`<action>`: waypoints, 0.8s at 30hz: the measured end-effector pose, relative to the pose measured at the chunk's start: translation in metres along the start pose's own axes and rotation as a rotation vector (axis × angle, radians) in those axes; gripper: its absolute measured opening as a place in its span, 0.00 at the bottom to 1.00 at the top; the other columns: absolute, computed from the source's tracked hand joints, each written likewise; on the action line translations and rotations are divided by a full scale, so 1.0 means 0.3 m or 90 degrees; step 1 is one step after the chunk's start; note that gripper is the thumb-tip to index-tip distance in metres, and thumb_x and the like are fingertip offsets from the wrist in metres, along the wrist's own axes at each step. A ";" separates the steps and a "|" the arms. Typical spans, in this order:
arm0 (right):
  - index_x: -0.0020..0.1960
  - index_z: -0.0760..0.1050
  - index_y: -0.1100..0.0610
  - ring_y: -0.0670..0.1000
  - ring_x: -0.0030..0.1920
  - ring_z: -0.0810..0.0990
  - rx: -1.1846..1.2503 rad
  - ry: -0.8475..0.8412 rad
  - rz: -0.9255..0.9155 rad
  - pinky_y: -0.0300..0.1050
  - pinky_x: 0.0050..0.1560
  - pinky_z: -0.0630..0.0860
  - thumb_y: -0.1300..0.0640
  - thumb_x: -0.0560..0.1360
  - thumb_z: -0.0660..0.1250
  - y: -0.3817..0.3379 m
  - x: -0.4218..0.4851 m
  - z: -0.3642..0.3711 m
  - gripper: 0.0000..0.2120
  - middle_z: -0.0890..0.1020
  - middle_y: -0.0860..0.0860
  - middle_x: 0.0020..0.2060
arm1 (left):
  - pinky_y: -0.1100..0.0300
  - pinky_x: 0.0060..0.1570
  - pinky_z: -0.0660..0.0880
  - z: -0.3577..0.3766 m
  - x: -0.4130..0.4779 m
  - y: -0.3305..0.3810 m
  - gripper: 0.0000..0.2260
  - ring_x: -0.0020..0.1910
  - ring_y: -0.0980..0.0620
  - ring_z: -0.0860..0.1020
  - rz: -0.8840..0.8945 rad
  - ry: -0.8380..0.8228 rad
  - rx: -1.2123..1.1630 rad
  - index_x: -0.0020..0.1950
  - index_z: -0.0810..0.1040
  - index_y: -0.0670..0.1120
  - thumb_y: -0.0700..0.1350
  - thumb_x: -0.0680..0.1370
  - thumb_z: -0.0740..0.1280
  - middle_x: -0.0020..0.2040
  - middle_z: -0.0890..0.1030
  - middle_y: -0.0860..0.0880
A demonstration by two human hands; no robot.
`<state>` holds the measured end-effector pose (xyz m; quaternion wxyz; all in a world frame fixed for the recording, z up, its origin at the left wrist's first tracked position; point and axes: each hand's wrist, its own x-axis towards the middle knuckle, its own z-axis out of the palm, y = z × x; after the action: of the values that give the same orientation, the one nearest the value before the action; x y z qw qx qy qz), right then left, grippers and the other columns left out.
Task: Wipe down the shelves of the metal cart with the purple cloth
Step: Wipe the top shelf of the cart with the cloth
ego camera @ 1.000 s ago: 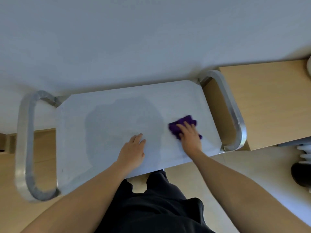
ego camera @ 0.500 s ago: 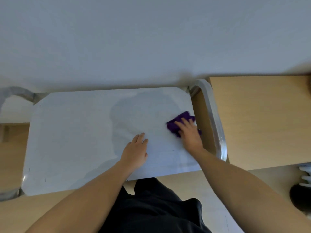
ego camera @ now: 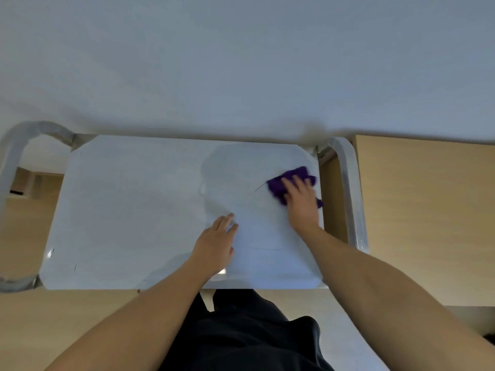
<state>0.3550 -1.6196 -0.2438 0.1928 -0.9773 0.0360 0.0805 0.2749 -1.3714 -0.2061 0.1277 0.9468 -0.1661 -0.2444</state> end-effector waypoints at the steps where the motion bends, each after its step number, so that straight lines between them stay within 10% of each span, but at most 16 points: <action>1: 0.74 0.65 0.50 0.62 0.77 0.53 0.010 0.024 0.093 0.61 0.77 0.49 0.57 0.82 0.57 -0.003 0.016 -0.006 0.21 0.63 0.55 0.76 | 0.53 0.64 0.68 0.001 0.000 0.000 0.25 0.76 0.48 0.54 0.000 0.004 -0.003 0.74 0.63 0.44 0.43 0.77 0.61 0.79 0.52 0.47; 4: 0.74 0.65 0.49 0.63 0.77 0.51 0.001 0.042 0.166 0.62 0.76 0.49 0.59 0.80 0.58 -0.156 0.021 0.047 0.23 0.61 0.54 0.77 | 0.50 0.56 0.75 0.006 0.003 -0.007 0.23 0.73 0.43 0.63 -0.010 0.034 -0.010 0.69 0.71 0.42 0.41 0.73 0.66 0.76 0.60 0.43; 10: 0.72 0.67 0.47 0.61 0.76 0.58 -0.025 -0.108 -0.323 0.59 0.75 0.55 0.63 0.77 0.64 -0.226 0.030 0.095 0.26 0.66 0.52 0.74 | 0.50 0.53 0.77 0.009 0.017 -0.036 0.23 0.71 0.41 0.66 -0.048 0.059 -0.006 0.67 0.72 0.40 0.41 0.72 0.68 0.74 0.64 0.41; 19: 0.75 0.62 0.47 0.62 0.77 0.50 -0.022 -0.006 0.129 0.60 0.76 0.50 0.60 0.80 0.58 -0.140 0.201 -0.009 0.24 0.59 0.53 0.77 | 0.51 0.57 0.75 0.006 0.019 -0.026 0.25 0.74 0.42 0.61 -0.059 0.023 -0.011 0.70 0.67 0.41 0.43 0.74 0.65 0.76 0.59 0.43; 24: 0.73 0.67 0.46 0.60 0.77 0.53 -0.028 -0.142 -0.286 0.59 0.76 0.50 0.63 0.78 0.62 -0.332 0.096 0.099 0.25 0.63 0.51 0.75 | 0.52 0.63 0.71 0.007 0.018 -0.034 0.27 0.76 0.44 0.55 -0.057 0.019 -0.006 0.75 0.62 0.42 0.46 0.77 0.63 0.78 0.54 0.44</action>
<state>0.3891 -1.5173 -0.2388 0.1871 -0.9497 -0.2057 0.1438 0.2809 -1.3645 -0.2134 0.1234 0.9562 -0.1203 -0.2366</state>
